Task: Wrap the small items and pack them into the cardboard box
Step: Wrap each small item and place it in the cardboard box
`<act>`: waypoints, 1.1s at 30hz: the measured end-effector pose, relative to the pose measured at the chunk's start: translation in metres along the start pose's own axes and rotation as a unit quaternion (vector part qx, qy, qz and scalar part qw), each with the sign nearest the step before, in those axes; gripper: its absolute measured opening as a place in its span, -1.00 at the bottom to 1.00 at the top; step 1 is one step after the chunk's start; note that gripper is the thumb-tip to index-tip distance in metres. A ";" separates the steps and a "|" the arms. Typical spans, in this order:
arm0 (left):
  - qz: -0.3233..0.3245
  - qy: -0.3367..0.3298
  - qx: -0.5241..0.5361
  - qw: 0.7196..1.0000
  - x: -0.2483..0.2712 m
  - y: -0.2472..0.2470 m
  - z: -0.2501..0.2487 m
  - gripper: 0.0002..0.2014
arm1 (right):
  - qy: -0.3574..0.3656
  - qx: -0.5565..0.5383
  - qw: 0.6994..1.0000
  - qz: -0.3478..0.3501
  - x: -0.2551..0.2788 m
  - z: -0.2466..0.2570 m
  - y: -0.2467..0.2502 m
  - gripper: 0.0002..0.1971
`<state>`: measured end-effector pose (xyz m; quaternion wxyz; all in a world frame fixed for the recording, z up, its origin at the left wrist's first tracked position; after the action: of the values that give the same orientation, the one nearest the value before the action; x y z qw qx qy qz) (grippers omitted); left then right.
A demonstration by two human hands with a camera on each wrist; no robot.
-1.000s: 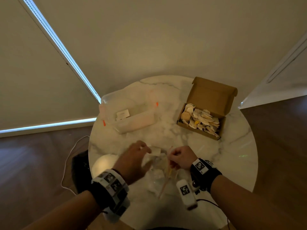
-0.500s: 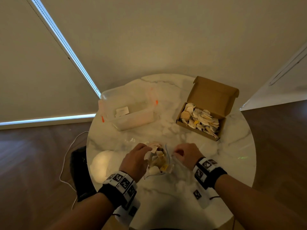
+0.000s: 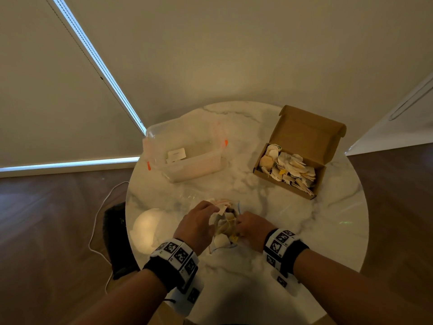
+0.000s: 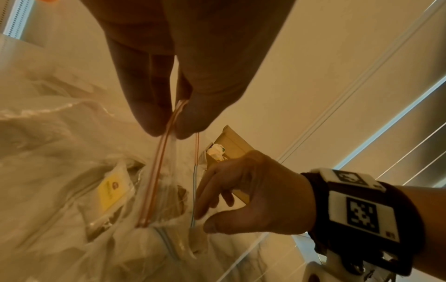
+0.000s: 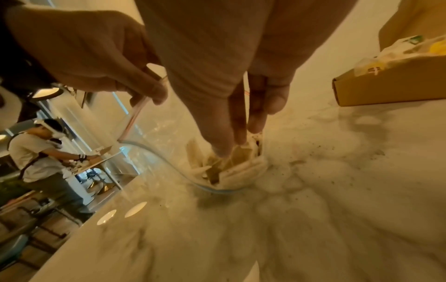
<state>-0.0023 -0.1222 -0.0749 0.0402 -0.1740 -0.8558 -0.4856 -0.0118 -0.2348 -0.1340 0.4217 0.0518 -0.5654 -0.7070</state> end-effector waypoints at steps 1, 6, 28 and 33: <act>-0.001 -0.001 0.001 1.000 0.000 0.001 0.000 -0.63 | 0.000 0.002 1.000 -0.010 -0.001 0.000 0.000 -0.69; 0.006 -0.011 0.005 1.000 -0.001 -0.001 -0.002 -0.63 | -0.063 0.012 0.998 -0.017 -0.024 -0.012 -0.011 -0.13; -0.038 0.017 0.017 0.999 -0.004 0.002 0.024 -0.61 | -0.109 -0.109 0.986 -0.069 -0.023 -0.006 0.020 -0.71; -0.032 0.020 0.002 0.999 -0.004 0.006 0.029 -0.65 | -0.108 -0.170 0.972 -0.122 0.011 -0.008 0.077 -0.85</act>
<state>0.0062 -0.0961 -0.0860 0.0421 -0.1363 -0.8607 -0.4887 0.0272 -0.2480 -0.0675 0.2713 -0.0289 -0.4685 -0.8403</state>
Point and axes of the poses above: each hand's wrist, its own x-axis away from the middle knuckle, its own y-axis out of the back of the hand, z = x × y, the point moved 9 cm from there along -x, towards the middle knuckle
